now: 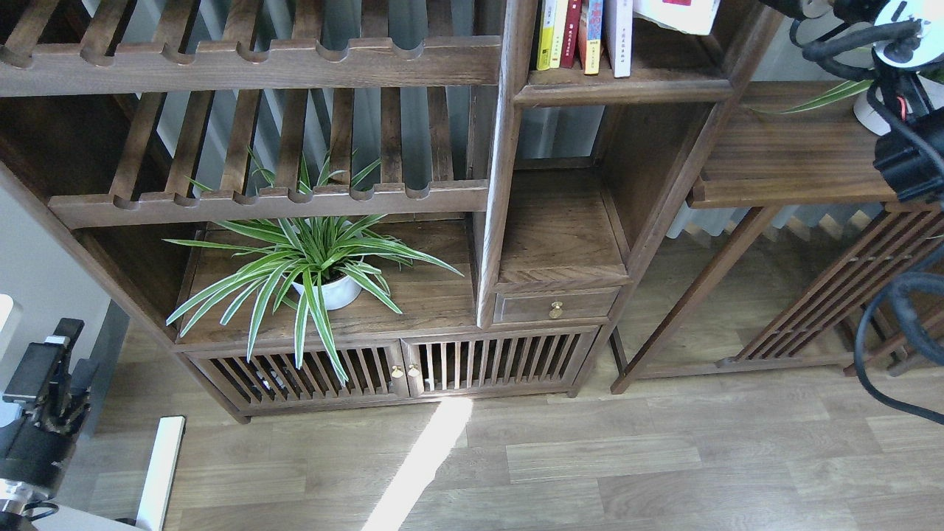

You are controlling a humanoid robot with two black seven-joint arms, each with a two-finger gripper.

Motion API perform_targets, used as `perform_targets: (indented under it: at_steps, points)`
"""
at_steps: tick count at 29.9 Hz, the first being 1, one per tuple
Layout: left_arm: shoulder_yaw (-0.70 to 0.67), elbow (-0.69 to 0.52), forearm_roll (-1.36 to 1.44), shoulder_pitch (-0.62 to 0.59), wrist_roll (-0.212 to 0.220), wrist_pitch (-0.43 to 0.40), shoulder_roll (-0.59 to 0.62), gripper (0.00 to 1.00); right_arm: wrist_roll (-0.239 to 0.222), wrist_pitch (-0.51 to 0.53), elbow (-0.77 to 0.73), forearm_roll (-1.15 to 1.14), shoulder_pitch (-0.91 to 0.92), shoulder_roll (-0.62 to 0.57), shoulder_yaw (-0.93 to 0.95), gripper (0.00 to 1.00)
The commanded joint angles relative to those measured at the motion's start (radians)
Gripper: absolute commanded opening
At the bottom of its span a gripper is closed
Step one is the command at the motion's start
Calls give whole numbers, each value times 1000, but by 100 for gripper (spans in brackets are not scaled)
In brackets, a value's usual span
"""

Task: Organize books on shelf
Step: 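Insert the white book into the compartment beside the standing books, then push the white book deeper into the compartment with the right gripper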

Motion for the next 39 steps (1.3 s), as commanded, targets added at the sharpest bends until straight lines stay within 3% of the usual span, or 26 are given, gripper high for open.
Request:
perform_targets:
  at_steps: [1,13,26,39]
  points:
    - [-1,1,0,1,-1,0,0,96,74,-12,-28,-29,1,19,2,5]
    - [-1,1,1,5,1,0,-3,96,287,-29,-80,-71,0,62,-4,5]
    - [21,3,1,2,-1,0,-10,97,320,-29,-125,-126,-19,111,5,6]
    - [26,3,-7,1,-13,0,-10,98,389,-60,-198,-142,-43,168,14,7]
